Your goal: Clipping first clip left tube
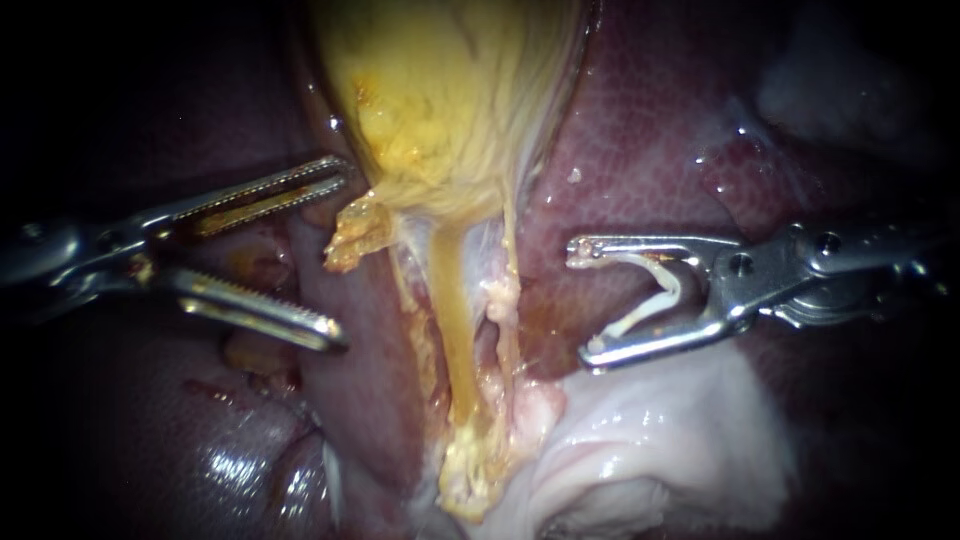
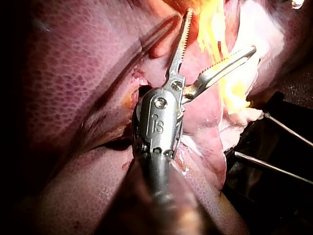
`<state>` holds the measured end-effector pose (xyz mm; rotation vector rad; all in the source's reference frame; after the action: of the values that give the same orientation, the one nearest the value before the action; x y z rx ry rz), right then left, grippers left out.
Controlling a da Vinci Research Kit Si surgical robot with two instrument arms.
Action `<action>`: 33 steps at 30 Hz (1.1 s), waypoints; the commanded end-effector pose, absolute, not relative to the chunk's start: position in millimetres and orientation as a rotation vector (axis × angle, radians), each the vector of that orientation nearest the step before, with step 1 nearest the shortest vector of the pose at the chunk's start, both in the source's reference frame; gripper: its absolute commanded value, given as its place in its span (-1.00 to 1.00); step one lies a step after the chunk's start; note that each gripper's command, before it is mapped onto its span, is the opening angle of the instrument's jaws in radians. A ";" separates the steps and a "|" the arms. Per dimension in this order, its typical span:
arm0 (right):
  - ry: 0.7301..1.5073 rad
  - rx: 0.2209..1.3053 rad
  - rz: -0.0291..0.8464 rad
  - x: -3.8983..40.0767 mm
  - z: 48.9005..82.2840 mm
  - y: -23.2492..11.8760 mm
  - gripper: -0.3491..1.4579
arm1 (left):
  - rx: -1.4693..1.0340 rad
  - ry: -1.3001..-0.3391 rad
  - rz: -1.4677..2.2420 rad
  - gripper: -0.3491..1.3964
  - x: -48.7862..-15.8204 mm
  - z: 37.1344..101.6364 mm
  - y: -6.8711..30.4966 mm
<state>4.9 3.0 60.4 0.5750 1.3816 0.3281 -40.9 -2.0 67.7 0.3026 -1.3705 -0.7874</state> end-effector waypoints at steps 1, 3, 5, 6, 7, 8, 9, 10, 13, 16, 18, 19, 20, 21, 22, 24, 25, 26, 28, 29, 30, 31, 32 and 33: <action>1.381 0.575 0.328 4.9 60.4 3.0 0.05 | 0.306 -1.360 -0.801 0.46 -40.9 67.7 -2.0; 1.381 0.575 0.328 4.9 60.4 3.0 0.05 | 0.324 -1.347 -0.834 0.37 -41.0 68.0 -2.1; 1.381 0.575 0.328 4.9 60.4 2.9 0.05 | 0.349 -1.334 -0.871 0.25 -41.1 68.3 -2.1; 1.381 0.575 0.328 4.9 60.4 2.9 0.05 | 0.356 -1.327 -0.882 0.17 -41.1 68.3 -2.0; 1.381 0.575 0.328 4.9 60.4 2.9 0.05 | 0.359 -1.323 -0.887 0.06 -41.1 68.4 -2.0; 1.381 0.575 0.328 4.9 60.4 3.0 0.05 | 0.364 -1.312 -0.900 -0.10 -41.1 68.5 -1.9; 1.381 0.575 0.328 4.9 60.4 3.0 0.05 | 0.365 -1.298 -0.906 -0.21 -41.0 68.6 -1.9; 1.381 0.575 0.328 4.9 60.4 2.9 0.05 | 0.365 -1.285 -0.906 -0.33 -41.0 68.8 -1.9; 1.381 0.575 0.328 4.9 60.4 2.9 0.05 | 0.357 -1.258 -0.909 -0.92 -40.6 69.4 -1.9; 1.381 0.575 0.328 4.9 60.4 2.9 0.05 | 0.352 -1.224 -0.911 -1.00 -40.2 70.0 -1.9; 1.381 0.575 0.328 4.9 60.4 2.9 0.05 | 0.355 -1.213 -0.917 -1.00 -39.7 70.2 -1.9; 1.381 0.575 0.328 4.9 60.4 2.9 0.05 | 0.354 -1.210 -0.918 -1.00 -39.5 70.1 -1.8; 1.381 0.575 0.328 4.9 60.4 2.9 0.05 | 0.354 -1.209 -0.921 -1.00 -39.2 70.0 -1.7; 1.381 0.575 0.328 4.9 60.4 2.9 0.05 | 0.354 -1.208 -0.923 -1.00 -39.0 69.8 -1.5; 1.381 0.575 0.328 4.9 60.4 2.9 0.05 | 0.355 -1.207 -0.924 -1.00 -38.7 69.5 -1.4; 1.382 0.575 0.327 4.9 60.5 2.9 0.05 | 0.363 -1.206 -0.932 -1.00 -38.0 68.7 -1.1; 1.382 0.575 0.327 4.9 60.5 2.8 0.05 | 0.366 -1.205 -0.934 -1.00 -37.6 68.2 -1.0; 1.382 0.575 0.326 4.9 60.6 2.8 0.05 | 0.365 -1.203 -0.938 -1.00 -37.1 67.7 -0.8; 1.382 0.574 0.326 4.9 60.7 2.7 0.05 | 0.365 -1.199 -0.947 -1.00 -36.2 66.3 -0.5; 1.382 0.574 0.326 4.9 60.7 2.7 0.05 | 0.364 -1.199 -0.952 -1.00 -35.7 65.7 -0.3; 1.382 0.573 0.326 4.9 60.8 2.7 0.05 | 0.363 -1.206 -0.959 -1.00 -35.2 65.0 -0.2; 1.382 0.573 0.326 4.9 60.9 2.7 0.05 | 0.362 -1.210 -0.963 -1.00 -34.9 64.4 -0.1; 1.381 0.572 0.325 4.9 61.0 2.6 0.05 | 0.361 -1.214 -0.968 -1.00 -34.5 63.8 -0.1; 1.381 0.572 0.325 4.9 61.0 2.6 0.05 | 0.359 -1.219 -0.972 -1.00 -34.2 63.4 -0.1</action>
<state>4.9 2.6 61.1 0.5719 1.3814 0.3250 -34.0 -0.2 63.1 0.3573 -1.2161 -0.9768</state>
